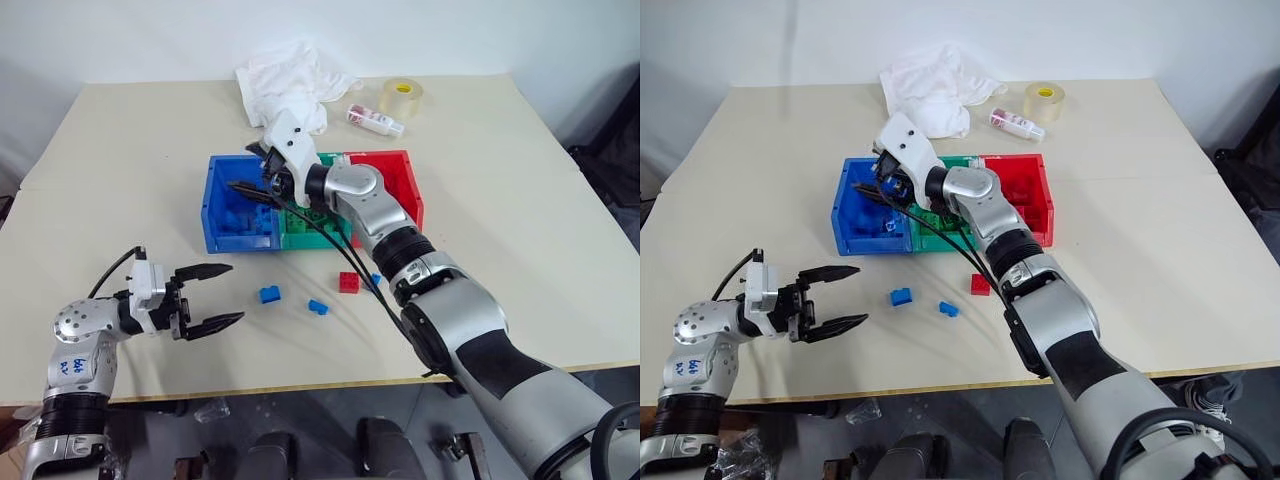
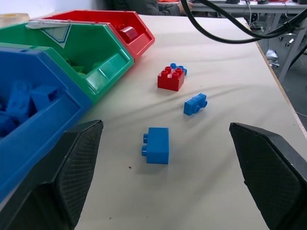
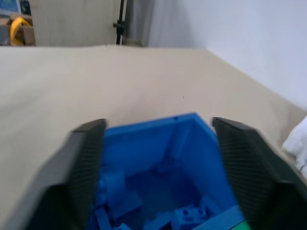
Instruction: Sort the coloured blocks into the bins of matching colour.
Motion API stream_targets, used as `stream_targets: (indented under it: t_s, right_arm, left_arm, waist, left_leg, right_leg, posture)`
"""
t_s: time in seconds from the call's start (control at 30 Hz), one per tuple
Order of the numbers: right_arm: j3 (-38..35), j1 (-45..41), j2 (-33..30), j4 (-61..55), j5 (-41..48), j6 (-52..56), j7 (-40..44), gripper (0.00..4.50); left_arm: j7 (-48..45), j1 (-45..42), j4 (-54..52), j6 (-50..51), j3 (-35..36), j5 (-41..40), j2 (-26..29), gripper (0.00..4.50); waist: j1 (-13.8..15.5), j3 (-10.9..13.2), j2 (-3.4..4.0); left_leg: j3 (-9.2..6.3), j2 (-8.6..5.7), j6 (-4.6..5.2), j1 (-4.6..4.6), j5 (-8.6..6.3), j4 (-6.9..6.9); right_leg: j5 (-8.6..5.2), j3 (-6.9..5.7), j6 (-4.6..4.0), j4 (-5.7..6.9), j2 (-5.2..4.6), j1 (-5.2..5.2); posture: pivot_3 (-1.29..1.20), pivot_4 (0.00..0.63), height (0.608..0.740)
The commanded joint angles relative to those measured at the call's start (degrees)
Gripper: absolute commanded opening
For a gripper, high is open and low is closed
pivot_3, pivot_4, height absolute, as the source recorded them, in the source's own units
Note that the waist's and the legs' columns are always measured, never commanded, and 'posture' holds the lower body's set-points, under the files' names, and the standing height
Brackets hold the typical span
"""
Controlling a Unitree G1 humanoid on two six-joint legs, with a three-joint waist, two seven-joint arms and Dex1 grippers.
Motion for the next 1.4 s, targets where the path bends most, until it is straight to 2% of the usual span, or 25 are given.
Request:
stream_targets:
  t_s: [0.03,0.1,0.2,0.33,0.47,0.57,0.77,0.87,1.03,1.17,1.4]
  right_arm:
    - [-1.1,2.1,-2.5,-6.7,1.6,-0.7,5.7,4.39]
    - [-0.4,7.3,-6.2,-14.6,2.6,1.1,11.8,4.39]
    - [0.0,12.9,-10.1,-24.0,3.7,4.7,16.0,4.39]
    - [-1.5,25.6,-21.9,-43.9,8.2,13.4,24.0,4.39]
    - [-5.1,37.4,-35.6,-58.2,13.1,23.0,28.7,4.39]
    - [-8.9,46.7,-45.6,-64.6,15.4,28.7,30.9,4.39]
    - [-16.7,60.5,-57.6,-66.2,15.5,31.3,30.6,4.39]
    - [-17.5,62.4,-59.3,-66.4,15.8,31.0,29.9,4.39]
    - [-14.3,59.8,-57.6,-67.1,15.9,32.0,28.4,4.39]
    - [-7.4,54.2,-52.5,-64.6,13.3,32.2,26.1,4.39]
    - [0.6,47.3,-44.5,-56.6,8.5,28.4,23.9,4.39]
  left_arm:
    - [-0.1,-0.1,-1.5,-1.0,0.2,-0.8,-0.4,4.5]
    - [-0.6,-0.8,-0.5,-1.0,-0.1,-0.8,-0.4,4.5]
    - [-0.9,-1.5,0.4,-1.1,-0.4,-0.6,-0.6,4.5]
    - [-1.7,-2.9,2.4,-1.2,-0.8,-0.3,-0.8,4.5]
    - [-2.4,-3.9,4.0,-1.5,-1.2,-0.1,-0.9,4.5]
    - [-2.9,-4.4,4.8,-1.7,-1.4,-0.1,-0.9,4.5]
    - [-3.6,-4.8,5.9,-1.7,-1.5,-0.1,-0.8,4.5]
    - [-4.0,-5.4,6.8,-1.9,-1.6,0.0,-0.8,4.5]
    - [-4.2,-6.9,7.9,-2.1,-1.9,0.3,-0.9,4.5]
    - [-4.0,-7.2,7.5,-2.2,-2.1,0.3,-1.3,4.5]
    - [-2.8,-3.8,4.0,-1.7,-1.0,-0.4,-1.1,4.5]
  waist:
    - [0.1,0.0,0.0]
    - [0.4,0.0,0.0]
    - [0.6,0.0,0.0]
    - [1.3,0.0,0.0]
    - [2.3,0.0,-0.01]
    - [3.2,0.0,-0.01]
    - [3.9,0.0,-0.02]
    - [4.0,0.0,-0.03]
    - [4.0,0.0,-0.03]
    - [3.8,0.0,-0.05]
    - [3.8,0.0,-0.05]
  left_leg:
    - [0.0,0.0,0.0,0.0,0.0,0.0]
    - [-0.13,-0.04,0.0,0.0,0.0,0.05]
    - [-0.37,-0.17,0.01,-0.03,0.0,0.16]
    - [-0.41,-0.16,0.0,-0.04,0.0,0.18]
    - [-0.34,-0.17,0.01,-0.08,0.0,0.2]
    - [-0.03,-0.1,0.02,-0.09,0.0,0.19]
    - [0.38,-0.02,0.05,-0.06,-0.01,0.25]
    - [0.49,-0.02,0.09,-0.04,-0.01,0.27]
    - [0.57,0.05,0.09,-0.02,-0.01,0.27]
    - [0.54,0.06,0.08,-0.02,-0.01,0.27]
    - [0.47,0.01,0.08,-0.04,-0.01,0.27]
  right_leg:
    - [0.0,0.0,0.0,0.01,0.0,0.0]
    - [0.0,0.02,0.0,0.0,-0.01,0.07]
    - [0.03,0.08,-0.04,0.16,-0.04,0.13]
    - [0.03,0.08,-0.04,0.31,-0.04,0.05]
    - [0.03,0.07,-0.04,0.18,-0.05,0.08]
    - [0.02,0.06,-0.04,-0.26,-0.02,0.18]
    - [0.02,0.17,-0.03,-0.36,-0.05,0.18]
    - [0.03,0.23,-0.03,-0.36,-0.06,0.18]
    - [0.03,0.23,-0.03,-0.36,-0.06,0.16]
    - [0.03,0.22,-0.03,-0.37,-0.05,0.15]
    - [0.03,0.22,-0.03,-0.35,-0.07,0.13]
  posture:
    - [0.0,0.15,0.74]
    - [0.0,0.15,0.74]
    - [0.0,0.15,0.74]
    - [0.0,0.15,0.74]
    - [0.0,0.15,0.74]
    - [0.0,0.15,0.74]
    - [0.0,0.15,0.74]
    - [0.0,0.15,0.74]
    - [0.0,0.15,0.74]
    - [0.0,0.15,0.74]
    - [0.0,0.15,0.74]
